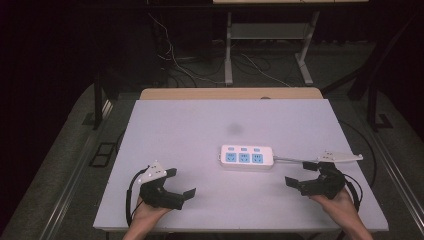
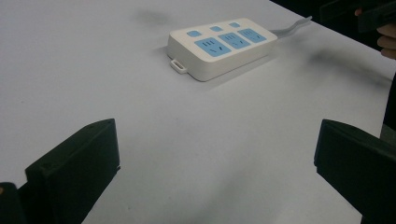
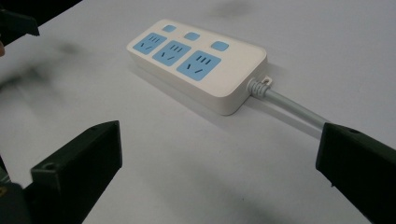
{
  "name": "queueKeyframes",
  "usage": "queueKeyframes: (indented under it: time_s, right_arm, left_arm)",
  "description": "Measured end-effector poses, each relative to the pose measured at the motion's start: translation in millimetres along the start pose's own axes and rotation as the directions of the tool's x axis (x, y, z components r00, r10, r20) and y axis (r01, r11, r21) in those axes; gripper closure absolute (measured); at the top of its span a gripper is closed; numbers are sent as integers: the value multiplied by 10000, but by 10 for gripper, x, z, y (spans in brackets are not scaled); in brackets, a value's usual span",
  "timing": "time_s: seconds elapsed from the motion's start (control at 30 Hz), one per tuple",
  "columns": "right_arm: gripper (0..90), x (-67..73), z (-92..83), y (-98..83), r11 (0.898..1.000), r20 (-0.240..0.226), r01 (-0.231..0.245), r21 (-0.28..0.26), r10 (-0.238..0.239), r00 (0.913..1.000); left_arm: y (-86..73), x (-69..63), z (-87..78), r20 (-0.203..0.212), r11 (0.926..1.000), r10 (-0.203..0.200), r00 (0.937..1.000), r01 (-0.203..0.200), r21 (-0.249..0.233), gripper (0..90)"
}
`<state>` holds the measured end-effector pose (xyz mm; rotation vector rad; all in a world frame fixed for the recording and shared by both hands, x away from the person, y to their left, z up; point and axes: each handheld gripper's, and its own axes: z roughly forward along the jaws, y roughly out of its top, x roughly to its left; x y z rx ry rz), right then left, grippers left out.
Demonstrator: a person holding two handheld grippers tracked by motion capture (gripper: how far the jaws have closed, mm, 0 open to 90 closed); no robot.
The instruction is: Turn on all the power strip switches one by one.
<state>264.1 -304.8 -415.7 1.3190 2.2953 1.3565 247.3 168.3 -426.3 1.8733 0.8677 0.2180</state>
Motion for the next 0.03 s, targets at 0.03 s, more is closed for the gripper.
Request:
queueKeyframes:
  time_s: [0.03]
  right_arm:
    - [5, 4, -4, -10, 10000, 11, -2, -16, 2, 10000]
  left_arm:
    - [1, -1, -1, -5, 10000, 11, 10000, -11, 17, 0]
